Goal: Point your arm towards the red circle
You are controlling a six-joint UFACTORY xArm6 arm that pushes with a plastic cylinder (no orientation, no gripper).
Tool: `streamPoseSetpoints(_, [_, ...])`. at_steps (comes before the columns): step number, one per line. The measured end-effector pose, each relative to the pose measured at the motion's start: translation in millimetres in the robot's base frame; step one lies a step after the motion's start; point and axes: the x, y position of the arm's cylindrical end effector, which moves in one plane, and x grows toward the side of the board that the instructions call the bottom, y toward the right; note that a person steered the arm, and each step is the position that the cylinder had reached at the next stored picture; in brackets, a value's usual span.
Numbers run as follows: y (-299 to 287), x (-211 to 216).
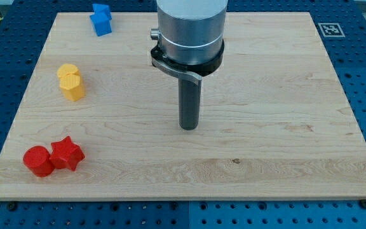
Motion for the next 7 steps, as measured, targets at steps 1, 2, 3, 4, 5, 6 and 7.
streamPoseSetpoints(1, [-30.9, 15.9])
streamPoseSetpoints(2, [-78.5, 23.1])
streamPoseSetpoints(3, [-84.0, 22.4])
streamPoseSetpoints(4, [-139.9, 22.4])
streamPoseSetpoints(5, [-171.7, 22.4])
streamPoseSetpoints(6, [-171.7, 22.3])
streamPoseSetpoints(7, [-197.2, 18.3])
